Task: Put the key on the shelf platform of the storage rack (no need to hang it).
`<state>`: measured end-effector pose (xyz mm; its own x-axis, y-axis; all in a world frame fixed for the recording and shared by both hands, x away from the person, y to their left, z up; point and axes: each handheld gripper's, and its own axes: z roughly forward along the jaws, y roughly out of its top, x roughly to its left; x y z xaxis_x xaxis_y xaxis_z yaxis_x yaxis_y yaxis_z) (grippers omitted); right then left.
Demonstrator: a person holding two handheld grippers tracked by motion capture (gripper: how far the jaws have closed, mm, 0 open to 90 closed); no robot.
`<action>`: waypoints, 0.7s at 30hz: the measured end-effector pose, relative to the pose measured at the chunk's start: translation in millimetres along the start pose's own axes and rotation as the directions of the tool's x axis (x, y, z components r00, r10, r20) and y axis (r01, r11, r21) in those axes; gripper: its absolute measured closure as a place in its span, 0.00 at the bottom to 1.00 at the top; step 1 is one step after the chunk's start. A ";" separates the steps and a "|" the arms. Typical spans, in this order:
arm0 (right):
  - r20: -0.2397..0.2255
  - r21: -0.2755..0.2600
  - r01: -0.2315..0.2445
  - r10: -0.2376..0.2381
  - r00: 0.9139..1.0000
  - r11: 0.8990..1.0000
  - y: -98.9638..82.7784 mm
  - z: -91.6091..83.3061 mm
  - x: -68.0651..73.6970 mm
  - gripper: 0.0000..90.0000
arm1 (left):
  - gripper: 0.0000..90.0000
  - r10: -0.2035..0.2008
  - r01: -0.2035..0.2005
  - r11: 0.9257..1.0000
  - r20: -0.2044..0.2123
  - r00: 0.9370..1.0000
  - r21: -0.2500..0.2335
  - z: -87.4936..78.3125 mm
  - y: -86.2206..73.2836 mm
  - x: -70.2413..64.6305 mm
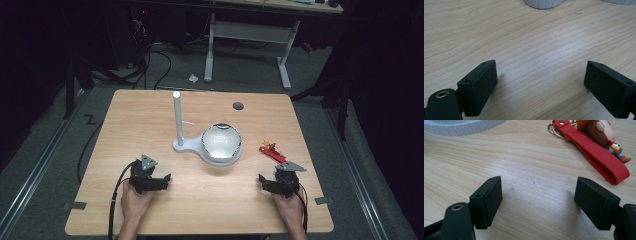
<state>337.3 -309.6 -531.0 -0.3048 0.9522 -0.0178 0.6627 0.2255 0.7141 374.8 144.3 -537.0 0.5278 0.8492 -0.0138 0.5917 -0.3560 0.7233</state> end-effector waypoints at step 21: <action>0.006 -0.037 0.004 -0.004 1.000 0.999 -5.4 -8.0 -5.1 0.41 | 0.14 -0.004 0.004 1.000 0.002 1.000 -0.002 0.2 0.4 0.7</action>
<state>329.8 -317.4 -529.1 -0.3029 0.9527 -0.0251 0.6355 0.2215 0.7396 375.5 144.7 -536.9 0.5269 0.8498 -0.0181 0.5923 -0.3518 0.7248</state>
